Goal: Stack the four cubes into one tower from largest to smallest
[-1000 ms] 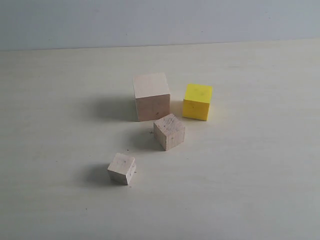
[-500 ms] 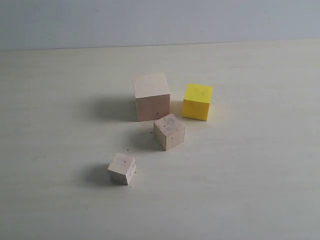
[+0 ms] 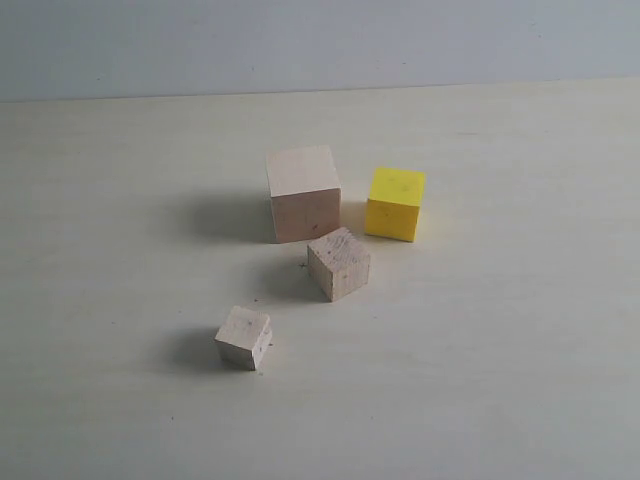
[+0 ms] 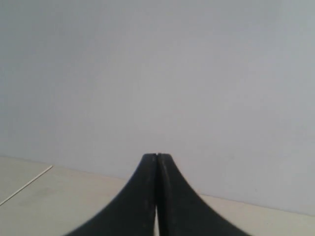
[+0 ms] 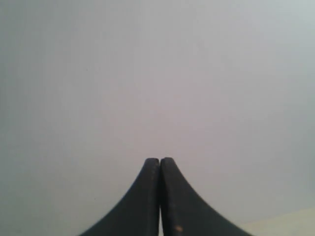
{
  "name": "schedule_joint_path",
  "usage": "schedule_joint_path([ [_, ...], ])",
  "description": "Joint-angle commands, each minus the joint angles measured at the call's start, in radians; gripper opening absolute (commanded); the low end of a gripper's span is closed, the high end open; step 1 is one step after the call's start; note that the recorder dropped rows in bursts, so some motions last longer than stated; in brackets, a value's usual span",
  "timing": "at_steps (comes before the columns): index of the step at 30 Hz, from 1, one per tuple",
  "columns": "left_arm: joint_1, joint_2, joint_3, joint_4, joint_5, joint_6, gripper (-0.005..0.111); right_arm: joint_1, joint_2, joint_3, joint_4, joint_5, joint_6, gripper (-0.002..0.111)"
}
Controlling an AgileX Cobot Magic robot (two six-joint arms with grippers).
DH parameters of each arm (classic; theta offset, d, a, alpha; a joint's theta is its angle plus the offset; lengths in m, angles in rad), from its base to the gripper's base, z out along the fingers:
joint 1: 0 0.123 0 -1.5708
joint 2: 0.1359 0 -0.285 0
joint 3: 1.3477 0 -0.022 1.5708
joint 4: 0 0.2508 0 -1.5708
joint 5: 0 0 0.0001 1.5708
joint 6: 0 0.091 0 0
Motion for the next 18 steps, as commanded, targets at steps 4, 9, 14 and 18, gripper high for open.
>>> schedule_joint_path([
  [4, -0.007, 0.088, -0.183, -0.024, 0.13, -0.026, 0.0, 0.014, 0.204, -0.255, -0.019, 0.199, -0.008, 0.0],
  [9, -0.103, 0.23, -0.314, -0.124, 0.201, 0.017, 0.0, 0.11, 0.38, -0.387, -0.015, 0.283, -0.045, 0.0],
  [14, -0.271, 0.413, -0.426, -0.257, 0.298, 0.298, 0.0, 0.246, 0.579, -0.484, 0.032, 0.374, -0.16, 0.0],
  [18, -0.419, 0.563, -0.524, -0.362, 0.357, 0.402, 0.0, 0.357, 0.7, -0.535, 0.139, 0.446, -0.3, 0.0],
])
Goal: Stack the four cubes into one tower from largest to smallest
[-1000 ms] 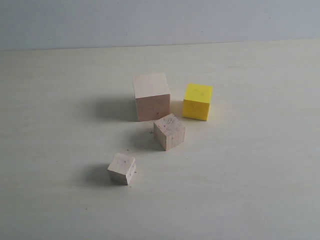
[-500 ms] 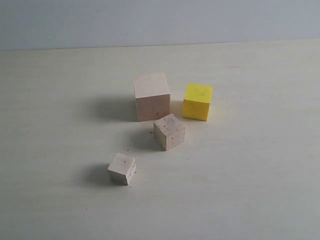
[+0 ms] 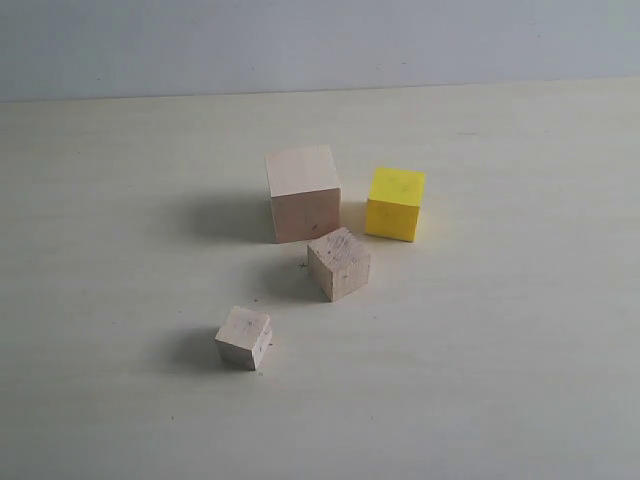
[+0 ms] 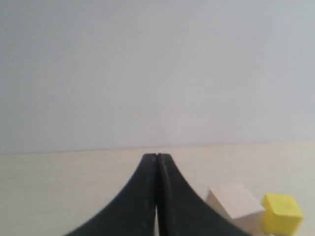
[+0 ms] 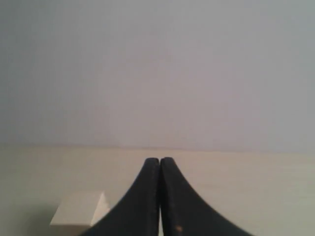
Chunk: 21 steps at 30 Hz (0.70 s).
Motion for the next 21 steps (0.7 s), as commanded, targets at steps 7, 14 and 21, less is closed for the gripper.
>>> schedule_joint_path([
  [7, -0.207, 0.313, -0.152, -0.198, 0.134, 0.097, 0.0, 0.146, 0.207, -0.066, 0.14, 0.118, -0.15, 0.0],
  [14, -0.207, 0.369, -0.152, -0.208, 0.085, 0.101, 0.0, 0.146, 0.205, -0.066, 0.145, 0.109, -0.148, 0.0],
  [21, -0.207, 0.432, -0.152, -0.266, 0.064, 0.101, 0.0, 0.146, 0.207, -0.066, 0.155, 0.063, -0.142, 0.0],
])
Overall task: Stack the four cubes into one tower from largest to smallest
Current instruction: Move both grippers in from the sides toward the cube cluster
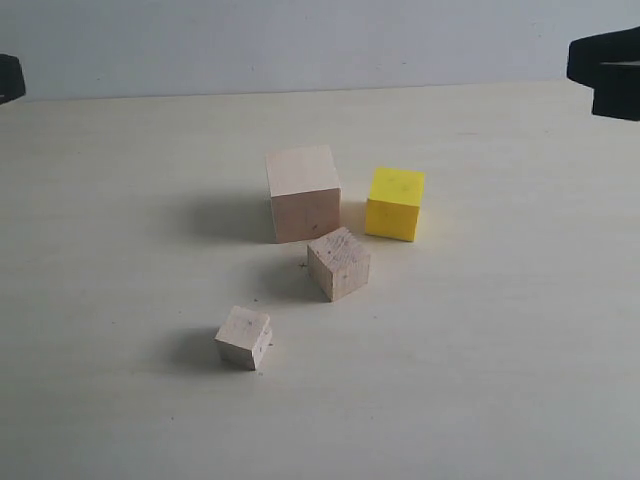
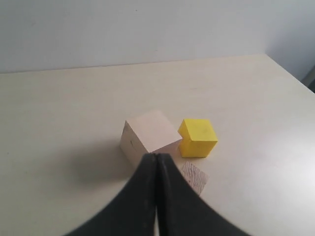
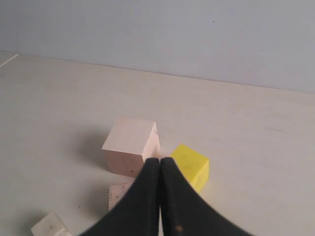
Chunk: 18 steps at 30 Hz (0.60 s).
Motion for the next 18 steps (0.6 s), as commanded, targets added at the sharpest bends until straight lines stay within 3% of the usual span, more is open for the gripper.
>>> schedule_joint_path([
  [1, -0.005, 0.054, -0.007, -0.054, -0.055, 0.0, 0.0, 0.001, 0.01, -0.009, 0.003, -0.07, 0.0, 0.0],
  [8, -0.005, 0.259, -0.078, -0.095, -0.004, 0.007, 0.0, 0.001, 0.081, -0.009, -0.004, -0.11, -0.009, 0.0],
  [18, -0.005, 0.574, -0.317, -0.067, 0.087, 0.093, 0.0, 0.001, 0.212, -0.009, -0.004, -0.115, -0.01, 0.0],
])
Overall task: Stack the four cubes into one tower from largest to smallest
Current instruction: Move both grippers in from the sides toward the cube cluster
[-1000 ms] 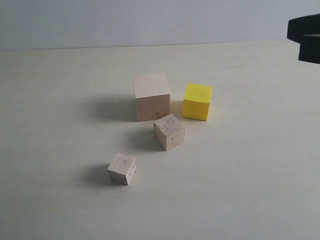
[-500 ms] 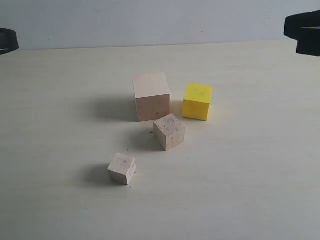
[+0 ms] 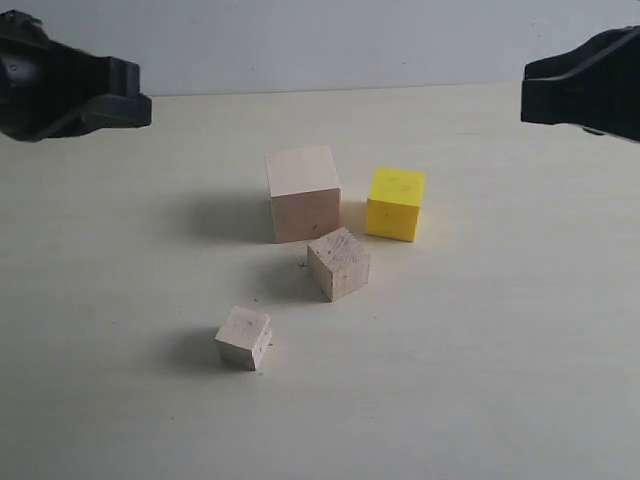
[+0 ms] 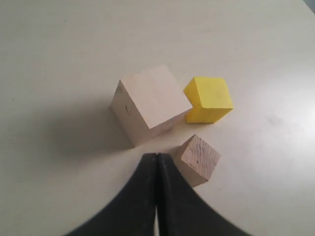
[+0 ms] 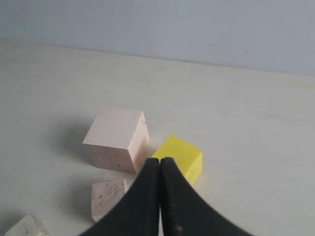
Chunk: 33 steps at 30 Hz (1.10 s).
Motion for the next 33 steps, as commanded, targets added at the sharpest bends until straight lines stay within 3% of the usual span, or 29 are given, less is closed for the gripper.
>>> schedule_joint_path([
  [1, -0.005, 0.123, -0.123, 0.028, 0.015, 0.02, 0.0, 0.001, 0.046, -0.009, -0.004, -0.015, -0.008, 0.0],
  [19, -0.005, 0.593, -0.554, 0.038, 0.275, 0.072, 0.0, 0.001, 0.127, -0.009, -0.005, 0.01, 0.0, 0.0],
  [33, -0.005, 0.666, -0.769, 0.058, 0.227, 0.081, 0.0, 0.001, 0.2, -0.009, -0.069, -0.047, 0.003, 0.0],
])
